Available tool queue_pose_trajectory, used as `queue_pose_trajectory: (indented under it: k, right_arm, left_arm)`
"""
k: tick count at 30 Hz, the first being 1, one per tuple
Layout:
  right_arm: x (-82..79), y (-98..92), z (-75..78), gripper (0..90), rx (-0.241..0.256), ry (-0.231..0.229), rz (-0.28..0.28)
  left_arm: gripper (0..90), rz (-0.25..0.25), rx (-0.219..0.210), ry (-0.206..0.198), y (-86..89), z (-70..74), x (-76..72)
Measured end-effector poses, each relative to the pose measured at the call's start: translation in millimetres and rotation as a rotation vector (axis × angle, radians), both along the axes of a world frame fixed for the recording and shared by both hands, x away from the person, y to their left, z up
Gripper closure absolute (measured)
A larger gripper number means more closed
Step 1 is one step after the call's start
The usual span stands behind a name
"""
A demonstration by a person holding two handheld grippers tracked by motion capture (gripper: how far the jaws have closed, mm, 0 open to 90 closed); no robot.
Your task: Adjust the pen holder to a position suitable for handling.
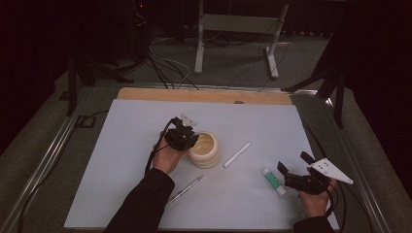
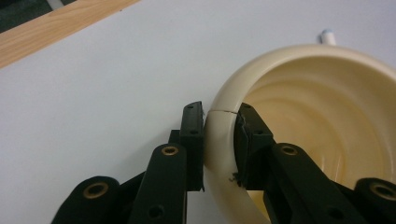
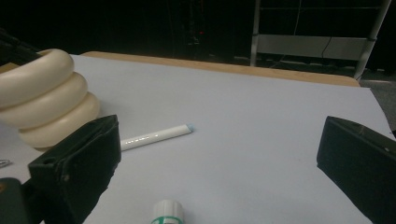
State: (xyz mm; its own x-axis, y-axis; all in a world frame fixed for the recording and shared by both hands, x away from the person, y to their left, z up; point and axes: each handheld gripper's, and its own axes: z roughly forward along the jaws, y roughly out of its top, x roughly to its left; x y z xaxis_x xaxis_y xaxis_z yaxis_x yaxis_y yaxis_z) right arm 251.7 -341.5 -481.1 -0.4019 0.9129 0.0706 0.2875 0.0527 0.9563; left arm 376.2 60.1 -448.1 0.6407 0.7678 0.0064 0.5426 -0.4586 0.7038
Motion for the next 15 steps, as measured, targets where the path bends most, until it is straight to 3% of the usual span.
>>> queue_pose_trajectory:
  k: [7, 10, 13, 15]
  right_arm:
    - [-0.1, -1.0, 0.1, 0.1, 0.003, -0.001, -0.003]
    - [-0.1, -1.1, 0.1, 0.2, 0.003, -0.001, -0.003]
    - [-0.2, -1.2, 0.2, 0.1, 0.003, -0.001, -0.002]
    - [-0.1, -1.5, 0.1, 0.1, 0.003, -0.001, -0.001]
  left_arm:
    - [75.4, 0.003, -0.009, -0.001, -7.1, -3.1, 5.6]
    - [73.7, -0.005, -0.046, 0.004, -7.3, -4.1, 7.0]
    - [61.4, -0.028, -0.128, -0.005, -4.8, -3.9, 7.3]
    - [49.9, -0.02, -0.144, -0.014, -3.8, -3.0, 7.2]
